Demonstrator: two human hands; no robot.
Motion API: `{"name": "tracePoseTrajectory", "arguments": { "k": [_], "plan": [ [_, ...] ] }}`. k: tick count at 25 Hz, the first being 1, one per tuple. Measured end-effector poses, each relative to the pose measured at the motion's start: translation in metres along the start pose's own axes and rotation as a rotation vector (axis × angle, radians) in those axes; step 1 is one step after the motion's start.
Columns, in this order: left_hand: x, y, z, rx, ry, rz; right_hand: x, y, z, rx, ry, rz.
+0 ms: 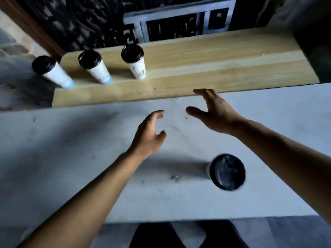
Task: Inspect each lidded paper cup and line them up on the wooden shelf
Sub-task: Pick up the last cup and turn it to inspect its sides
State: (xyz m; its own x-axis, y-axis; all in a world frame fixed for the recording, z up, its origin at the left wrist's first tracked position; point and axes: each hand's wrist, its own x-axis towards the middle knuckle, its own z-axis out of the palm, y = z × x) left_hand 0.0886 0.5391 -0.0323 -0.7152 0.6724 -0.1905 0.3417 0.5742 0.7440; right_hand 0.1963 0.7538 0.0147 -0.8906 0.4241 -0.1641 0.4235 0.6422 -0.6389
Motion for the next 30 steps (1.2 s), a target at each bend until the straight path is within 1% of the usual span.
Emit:
{"name": "tracePoseTrajectory", "arguments": {
  "k": [2,4,5,7,9,11,13,15,17,19,22,25,26,28,30],
  "plan": [
    [-0.054,0.021,0.025,0.069,-0.042,-0.054,-0.051,0.011,-0.015,0.067,0.036,-0.046],
    [-0.097,0.032,0.051,0.079,-0.096,-0.166,-0.097,0.025,-0.025,0.112,0.063,-0.099],
    [-0.113,0.035,0.063,0.072,-0.125,-0.223,-0.116,0.032,-0.027,0.116,0.064,-0.123],
    [-0.138,0.041,0.091,0.050,-0.159,-0.282,-0.147,0.045,-0.028,0.104,0.013,-0.165],
    [-0.147,0.046,0.120,0.056,-0.125,-0.309,-0.165,0.051,-0.020,0.078,-0.059,-0.192],
    [-0.145,0.057,0.149,-0.001,-0.046,-0.314,-0.177,0.054,-0.010,-0.003,-0.093,-0.174],
    [-0.137,0.070,0.168,-0.053,0.035,-0.292,-0.181,0.055,-0.001,-0.111,-0.095,-0.154],
    [-0.130,0.076,0.177,-0.063,0.095,-0.262,-0.183,0.055,0.003,-0.160,-0.088,-0.108],
    [-0.123,0.075,0.178,-0.061,0.090,-0.265,-0.181,0.053,0.005,-0.160,-0.089,-0.085],
    [-0.120,0.067,0.174,-0.039,0.035,-0.280,-0.181,0.051,0.005,-0.134,-0.085,-0.062],
    [-0.129,0.066,0.155,-0.065,0.002,-0.276,-0.181,0.045,0.001,-0.030,-0.094,-0.036],
    [-0.150,0.081,0.121,-0.116,0.030,-0.253,-0.179,0.035,-0.010,0.118,-0.110,-0.004],
    [-0.156,0.086,0.108,-0.150,0.049,-0.235,-0.177,0.031,-0.017,0.195,-0.102,0.011],
    [-0.164,0.102,0.083,-0.208,0.113,-0.166,-0.172,0.020,-0.035,0.448,-0.082,0.066],
    [-0.170,0.124,0.057,-0.196,0.173,-0.110,-0.170,0.006,-0.056,0.700,-0.094,0.117]
  ]
}}
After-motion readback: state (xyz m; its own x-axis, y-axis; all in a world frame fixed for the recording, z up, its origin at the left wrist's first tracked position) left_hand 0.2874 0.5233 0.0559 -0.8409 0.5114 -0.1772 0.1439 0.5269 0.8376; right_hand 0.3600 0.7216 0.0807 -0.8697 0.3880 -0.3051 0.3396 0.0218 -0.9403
